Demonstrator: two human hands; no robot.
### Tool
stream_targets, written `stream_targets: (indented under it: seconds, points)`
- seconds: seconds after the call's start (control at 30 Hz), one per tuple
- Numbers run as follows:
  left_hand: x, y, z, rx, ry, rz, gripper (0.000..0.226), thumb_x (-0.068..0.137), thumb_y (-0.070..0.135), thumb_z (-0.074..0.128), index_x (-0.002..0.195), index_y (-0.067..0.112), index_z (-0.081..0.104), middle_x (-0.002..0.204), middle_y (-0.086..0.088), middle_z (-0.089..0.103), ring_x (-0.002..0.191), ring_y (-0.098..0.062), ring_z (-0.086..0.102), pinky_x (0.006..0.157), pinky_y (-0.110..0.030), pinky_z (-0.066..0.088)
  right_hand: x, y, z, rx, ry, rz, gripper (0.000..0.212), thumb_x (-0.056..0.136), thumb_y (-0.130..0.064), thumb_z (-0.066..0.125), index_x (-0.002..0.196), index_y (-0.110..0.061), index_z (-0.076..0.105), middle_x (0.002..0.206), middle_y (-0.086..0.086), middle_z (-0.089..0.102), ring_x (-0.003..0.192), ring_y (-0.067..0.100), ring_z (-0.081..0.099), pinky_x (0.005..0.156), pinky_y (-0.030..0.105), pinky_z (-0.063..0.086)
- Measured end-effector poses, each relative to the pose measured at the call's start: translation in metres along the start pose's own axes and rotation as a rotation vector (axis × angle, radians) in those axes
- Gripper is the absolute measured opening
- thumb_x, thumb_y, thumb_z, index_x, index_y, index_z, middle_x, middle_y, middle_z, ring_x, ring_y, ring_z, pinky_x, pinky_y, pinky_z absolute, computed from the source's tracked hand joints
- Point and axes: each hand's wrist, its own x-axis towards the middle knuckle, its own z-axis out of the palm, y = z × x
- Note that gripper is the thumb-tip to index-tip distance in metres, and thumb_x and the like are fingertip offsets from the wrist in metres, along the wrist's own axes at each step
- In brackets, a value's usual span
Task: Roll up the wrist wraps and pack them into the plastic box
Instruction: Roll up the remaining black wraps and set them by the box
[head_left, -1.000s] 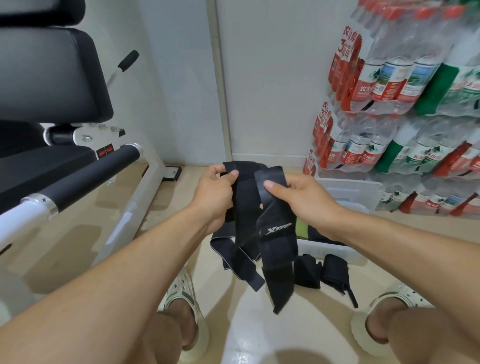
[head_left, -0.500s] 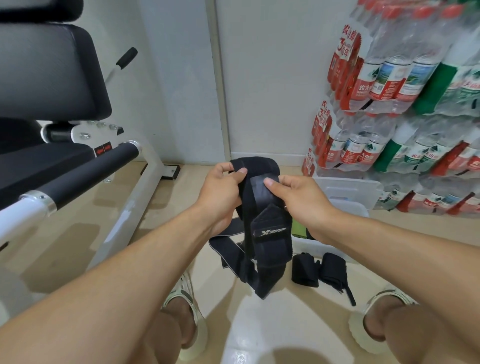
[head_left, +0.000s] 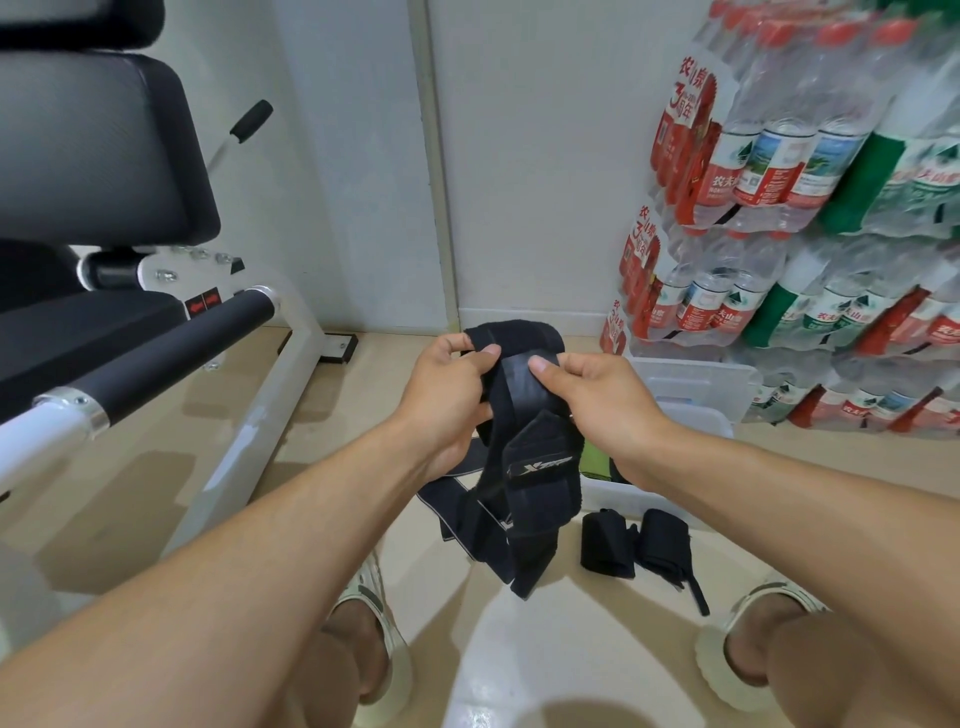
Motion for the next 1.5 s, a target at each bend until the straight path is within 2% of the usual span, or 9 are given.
stream_targets:
  seconds: [0.2,0.53,0.67,0.83,1.0,1.13,1.37,1.43,1.5]
  points:
    - [-0.005,-0.002,0.001,0.006,-0.031,0.027,0.035,0.088,-0.006,0.071,0.111,0.007,0.049,0.097,-0.014,0.077,0.078,-0.024,0.076,0.065,-0.036,0.063,0.0,0.0,-0.004,0.062,-0.018,0.04,0.032,0.103,-0.035,0.06,0.1,-0.009,0.077,0.095,0.013,0.079,0.092,0.029,0.076,0.091,0.045,0.061]
    - [-0.003,-0.004,0.006,0.025,0.014,0.037,0.031,0.089,0.0,0.073,0.109,0.009,0.05,0.099,-0.018,0.077,0.078,-0.03,0.076,0.066,-0.038,0.062,0.003,-0.009,-0.014,-0.03,0.154,0.063,0.036,0.083,-0.044,0.082,0.101,-0.015,0.069,0.094,-0.001,0.073,0.085,0.009,0.069,0.066,0.019,0.048]
    - [-0.002,-0.003,0.004,0.066,-0.007,0.045,0.03,0.091,0.001,0.071,0.11,0.011,0.051,0.102,-0.018,0.076,0.082,-0.031,0.075,0.075,-0.046,0.061,0.006,-0.008,-0.023,0.023,0.013,0.082,0.025,0.09,-0.037,0.075,0.095,-0.013,0.074,0.081,-0.013,0.075,0.065,-0.008,0.067,0.052,0.002,0.043]
    - [-0.002,-0.003,0.004,0.106,-0.02,0.065,0.028,0.092,0.0,0.07,0.111,0.011,0.053,0.098,-0.013,0.078,0.081,-0.027,0.075,0.073,-0.041,0.062,0.007,-0.006,-0.025,0.051,-0.018,0.033,0.014,0.094,-0.029,0.072,0.085,-0.019,0.074,0.078,-0.01,0.076,0.069,-0.004,0.068,0.061,0.006,0.048]
    - [-0.003,-0.005,0.011,0.083,-0.004,0.099,0.027,0.093,0.0,0.068,0.115,0.01,0.055,0.1,-0.012,0.078,0.086,-0.026,0.076,0.067,-0.033,0.059,0.011,-0.01,-0.028,0.053,0.025,0.007,0.009,0.093,-0.026,0.074,0.094,-0.018,0.077,0.094,-0.003,0.08,0.097,0.013,0.073,0.092,0.026,0.052]
    - [-0.006,0.004,0.005,0.005,-0.068,-0.004,0.037,0.091,0.014,0.072,0.126,0.005,0.062,0.104,-0.008,0.078,0.084,-0.016,0.075,0.069,-0.028,0.059,0.004,-0.012,-0.031,-0.052,-0.139,-0.016,0.015,0.093,-0.025,0.073,0.105,-0.019,0.078,0.101,-0.007,0.079,0.1,0.005,0.073,0.087,0.017,0.049]
    - [0.0,0.013,-0.012,0.078,-0.019,-0.016,0.041,0.091,0.02,0.074,0.129,0.01,0.064,0.109,-0.004,0.077,0.087,-0.012,0.075,0.066,-0.024,0.058,-0.002,0.001,-0.028,-0.309,-0.319,-0.051,0.014,0.091,-0.022,0.077,0.077,-0.019,0.078,0.074,-0.014,0.073,0.068,-0.001,0.065,0.065,0.007,0.045]
    - [0.0,0.014,-0.013,0.125,-0.037,-0.012,0.035,0.093,0.02,0.071,0.127,0.011,0.066,0.105,-0.002,0.078,0.082,-0.01,0.074,0.064,-0.021,0.056,0.0,-0.002,-0.034,-0.418,-0.435,0.002,0.007,0.092,-0.016,0.075,0.09,-0.02,0.08,0.086,-0.014,0.077,0.081,-0.002,0.068,0.077,0.008,0.049]
    - [-0.001,0.017,-0.013,0.146,-0.066,0.001,0.031,0.094,0.018,0.069,0.125,0.013,0.067,0.103,-0.002,0.077,0.083,-0.011,0.072,0.066,-0.021,0.054,0.005,-0.002,-0.044,-0.568,-0.444,0.058,0.025,0.094,-0.005,0.069,0.107,-0.025,0.077,0.105,-0.011,0.077,0.101,0.002,0.069,0.087,0.013,0.05]
